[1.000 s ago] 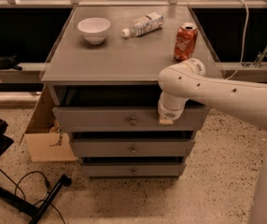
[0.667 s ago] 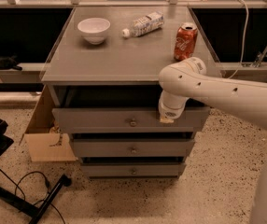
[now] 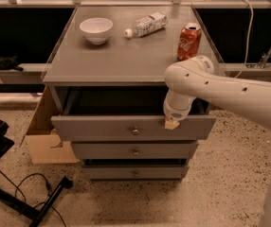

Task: Open top drawer

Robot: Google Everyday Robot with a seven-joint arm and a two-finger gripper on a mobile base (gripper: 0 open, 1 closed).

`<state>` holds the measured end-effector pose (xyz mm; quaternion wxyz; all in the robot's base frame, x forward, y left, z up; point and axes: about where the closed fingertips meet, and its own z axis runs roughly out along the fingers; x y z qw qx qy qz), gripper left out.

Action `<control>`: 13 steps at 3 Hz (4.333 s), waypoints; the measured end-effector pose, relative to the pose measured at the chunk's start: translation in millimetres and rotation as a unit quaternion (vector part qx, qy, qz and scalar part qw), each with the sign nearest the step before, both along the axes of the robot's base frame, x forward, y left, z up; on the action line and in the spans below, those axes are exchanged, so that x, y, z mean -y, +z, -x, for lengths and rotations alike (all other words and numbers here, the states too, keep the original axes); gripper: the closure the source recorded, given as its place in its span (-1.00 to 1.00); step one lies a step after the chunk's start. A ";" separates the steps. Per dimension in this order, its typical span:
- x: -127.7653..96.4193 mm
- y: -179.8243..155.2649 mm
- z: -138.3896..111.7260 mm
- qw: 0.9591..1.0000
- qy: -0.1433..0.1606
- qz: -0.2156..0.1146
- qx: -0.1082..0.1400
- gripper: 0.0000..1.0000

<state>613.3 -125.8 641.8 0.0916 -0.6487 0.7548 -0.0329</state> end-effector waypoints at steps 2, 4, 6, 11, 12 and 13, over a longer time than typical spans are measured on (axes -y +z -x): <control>6.0 6.4 8.0 1.000 0.004 0.004 -0.007 1.00; 14.0 10.7 24.8 1.000 0.011 0.010 -0.022 1.00; 23.4 19.5 46.9 0.999 0.017 0.012 -0.035 1.00; 25.4 24.2 52.9 0.999 0.019 0.011 -0.035 -0.29; 25.4 24.1 52.9 0.999 0.019 0.011 -0.035 -0.75; 25.4 24.1 52.9 0.999 0.019 0.011 -0.035 -1.00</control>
Offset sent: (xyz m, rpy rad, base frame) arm -0.2341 -0.1843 0.1589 -0.2283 0.3845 0.2196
